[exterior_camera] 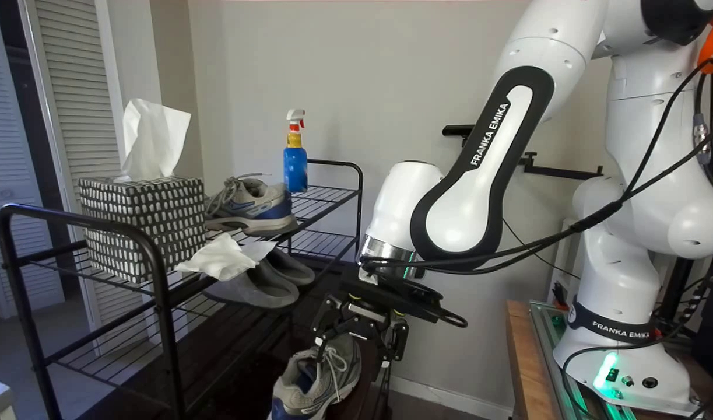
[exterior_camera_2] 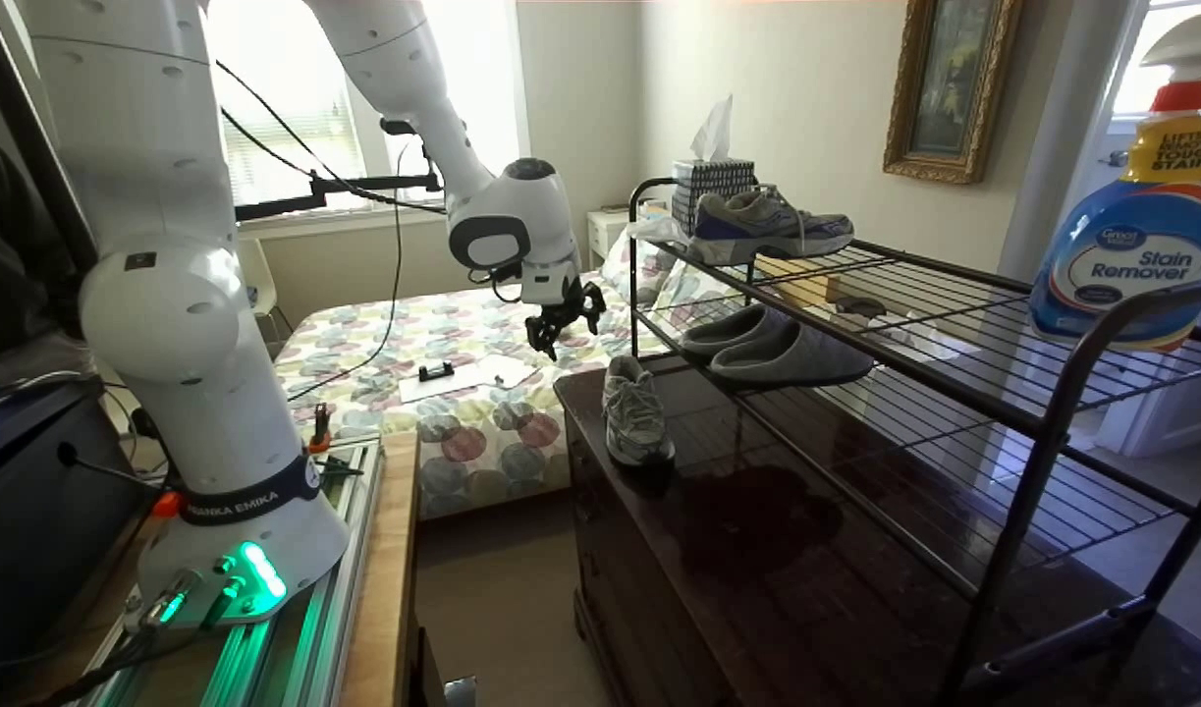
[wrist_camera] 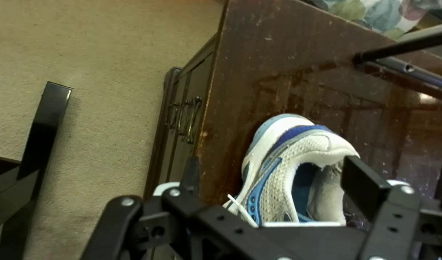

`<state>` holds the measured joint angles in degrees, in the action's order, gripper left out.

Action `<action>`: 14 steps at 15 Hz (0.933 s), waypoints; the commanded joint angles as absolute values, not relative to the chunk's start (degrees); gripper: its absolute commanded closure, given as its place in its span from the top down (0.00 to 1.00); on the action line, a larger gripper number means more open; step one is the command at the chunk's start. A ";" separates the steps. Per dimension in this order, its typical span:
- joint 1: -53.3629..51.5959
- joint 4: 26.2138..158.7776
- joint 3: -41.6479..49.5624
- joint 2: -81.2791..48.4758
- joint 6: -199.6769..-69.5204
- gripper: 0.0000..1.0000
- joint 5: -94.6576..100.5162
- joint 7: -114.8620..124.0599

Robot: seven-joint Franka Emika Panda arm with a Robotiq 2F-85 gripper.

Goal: Put the right shoe next to the left one

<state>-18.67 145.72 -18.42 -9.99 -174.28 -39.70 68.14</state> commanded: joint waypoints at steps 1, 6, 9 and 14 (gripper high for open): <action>-20.05 144.47 -16.31 -14.43 -180.29 1.00 -39.90 74.49; -20.04 141.47 -16.64 -19.36 -181.94 1.00 -40.70 79.38; -20.25 138.70 -17.39 -22.03 -183.09 1.00 -40.74 81.53; -21.39 135.69 -15.85 -26.72 -184.86 1.00 -40.09 84.12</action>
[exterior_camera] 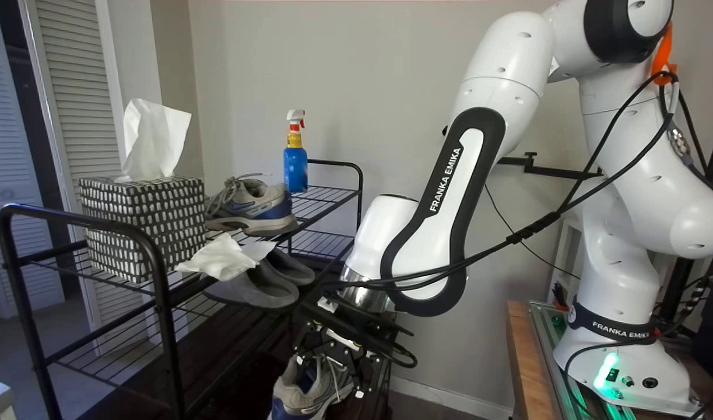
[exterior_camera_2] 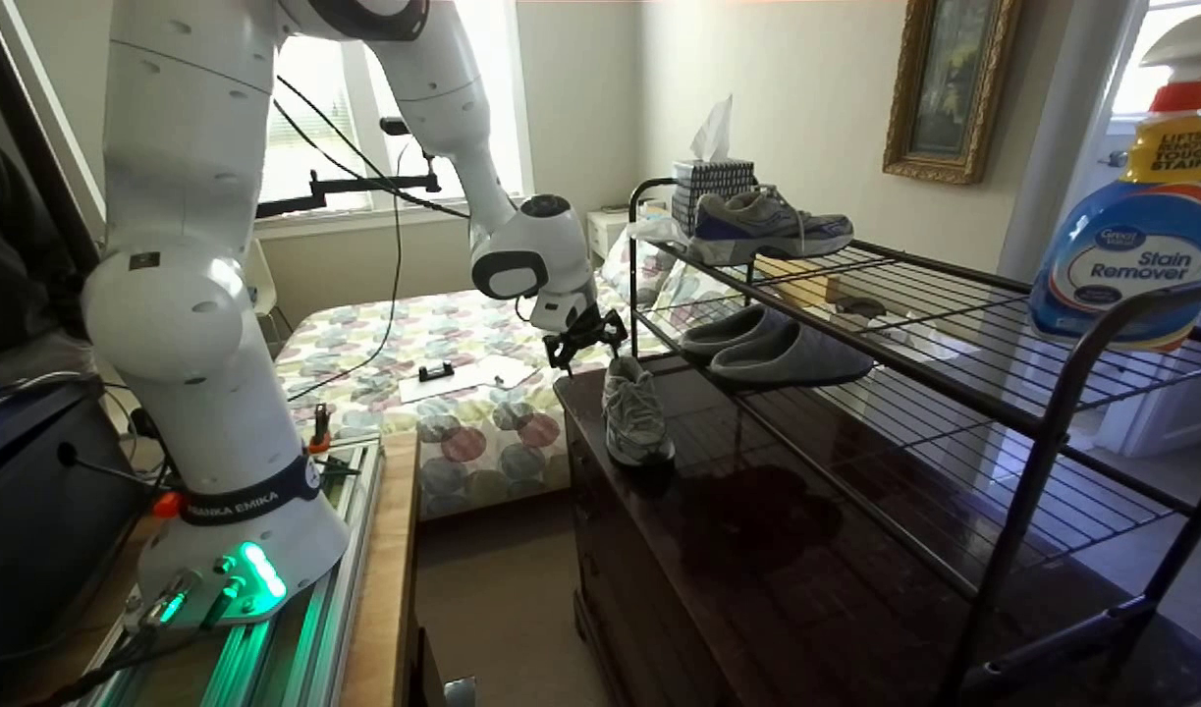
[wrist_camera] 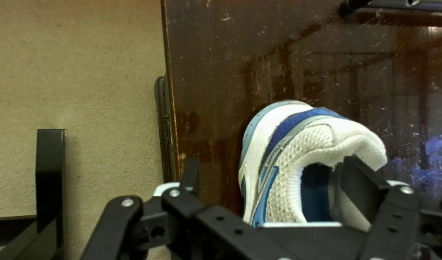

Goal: Put the right shoe next to the left one

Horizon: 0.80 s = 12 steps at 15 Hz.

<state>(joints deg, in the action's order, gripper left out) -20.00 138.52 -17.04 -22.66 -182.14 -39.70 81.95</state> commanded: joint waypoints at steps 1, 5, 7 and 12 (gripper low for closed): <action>-21.49 135.28 -15.55 -27.51 -185.39 1.00 -40.09 84.53; -21.26 132.93 -15.41 -31.28 -188.34 1.00 -39.95 84.82; -21.11 131.71 -15.58 -32.97 -189.72 1.00 -39.71 84.49; -21.73 129.93 -14.99 -35.42 -190.68 0.66 -39.80 84.31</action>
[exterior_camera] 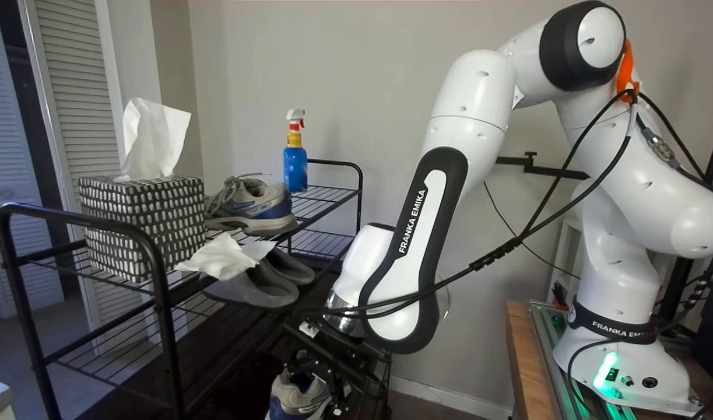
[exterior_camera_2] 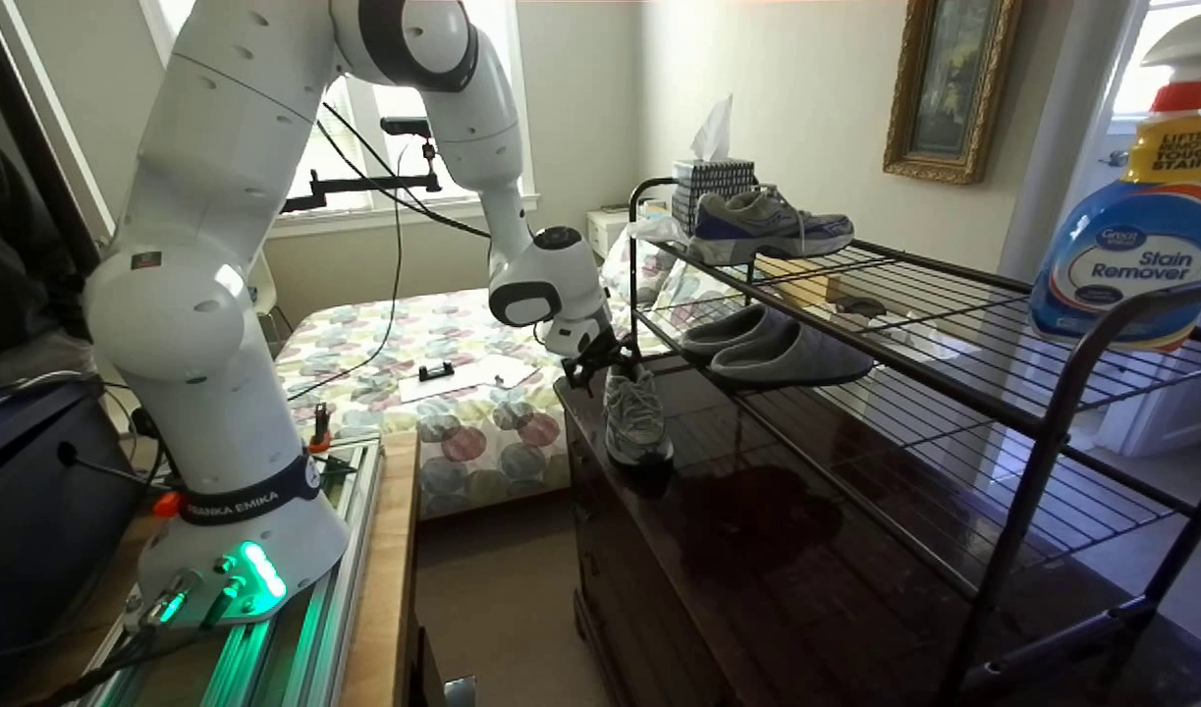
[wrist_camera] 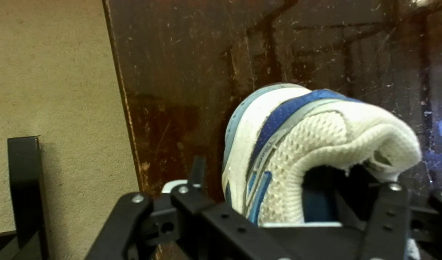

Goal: Put the right shoe next to the left one

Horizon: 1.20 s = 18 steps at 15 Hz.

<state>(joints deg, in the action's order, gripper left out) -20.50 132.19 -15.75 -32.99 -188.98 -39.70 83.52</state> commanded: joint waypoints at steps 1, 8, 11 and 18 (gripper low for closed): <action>-21.75 129.64 -14.95 -35.69 -190.71 0.59 -39.83 84.29; -22.02 130.04 -14.65 -34.97 -189.86 0.10 -39.97 84.13; -22.14 130.04 -14.56 -34.99 -189.36 0.04 -39.89 84.06; -18.60 136.75 -14.93 -24.12 -166.69 0.04 -38.03 81.94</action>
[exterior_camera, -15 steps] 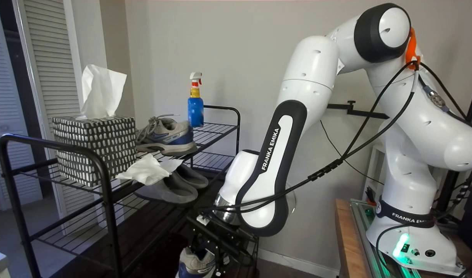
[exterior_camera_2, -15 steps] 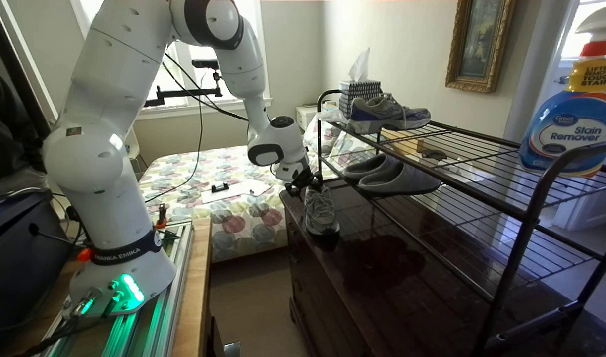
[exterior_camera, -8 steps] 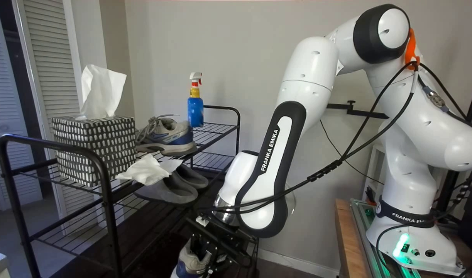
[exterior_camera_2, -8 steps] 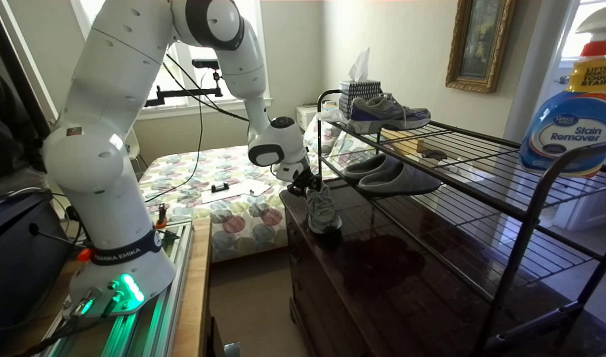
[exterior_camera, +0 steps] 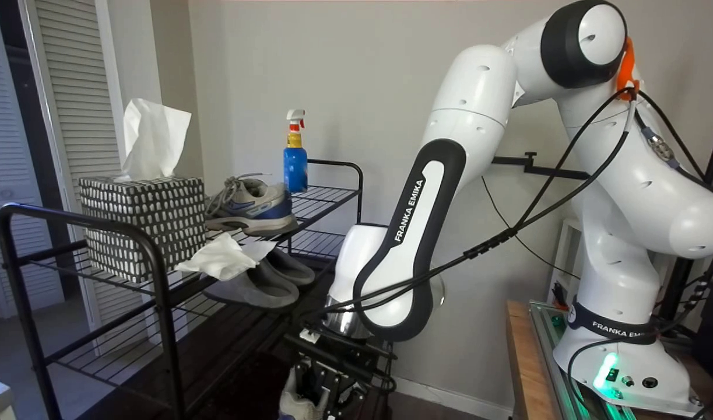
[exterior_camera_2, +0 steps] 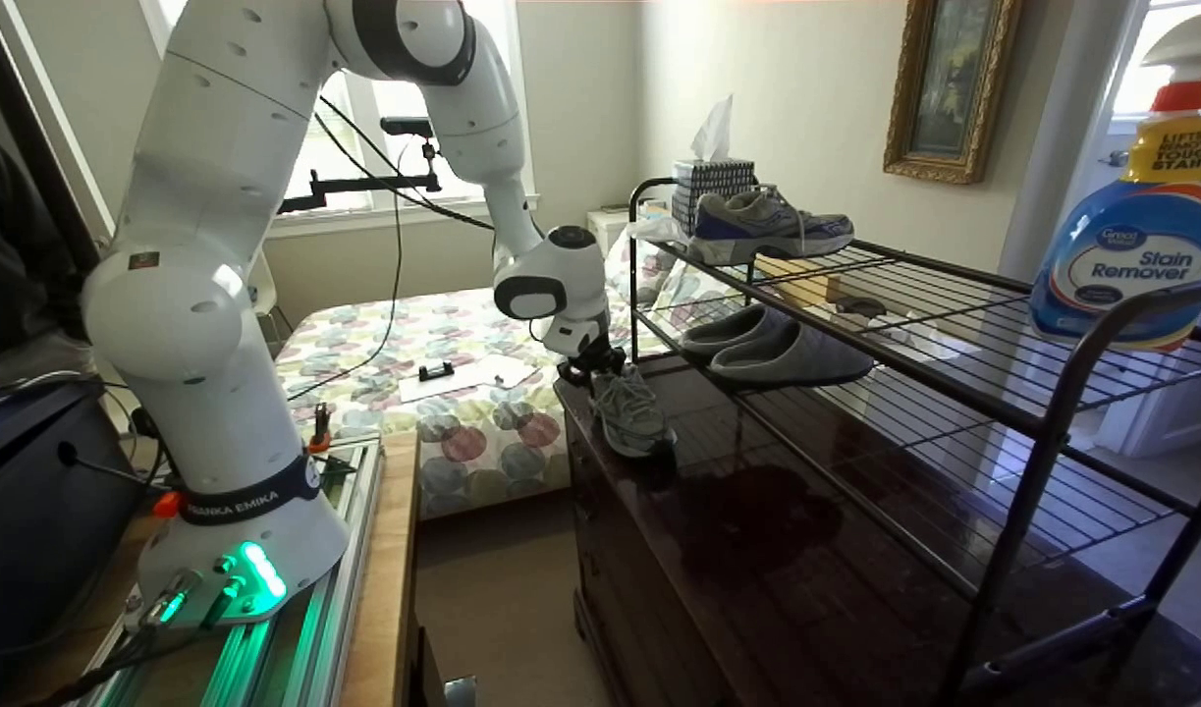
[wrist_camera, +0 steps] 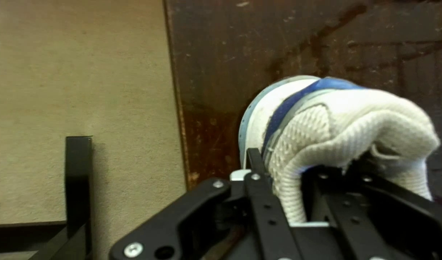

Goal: Put the right shoe next to the left one

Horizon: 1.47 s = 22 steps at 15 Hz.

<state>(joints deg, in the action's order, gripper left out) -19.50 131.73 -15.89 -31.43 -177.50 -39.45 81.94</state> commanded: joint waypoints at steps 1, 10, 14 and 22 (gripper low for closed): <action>-19.64 138.02 -13.00 -22.04 -162.46 0.04 -37.03 83.29; -11.60 142.38 -10.54 -5.24 -134.47 0.04 -31.97 71.05; -10.05 143.42 -8.52 3.86 -124.00 0.04 -28.91 75.41; -8.59 142.34 -8.92 11.45 -120.47 0.16 -27.28 80.74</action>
<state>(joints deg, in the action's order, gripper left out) -9.20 142.44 -8.37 11.44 -120.68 -27.23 80.80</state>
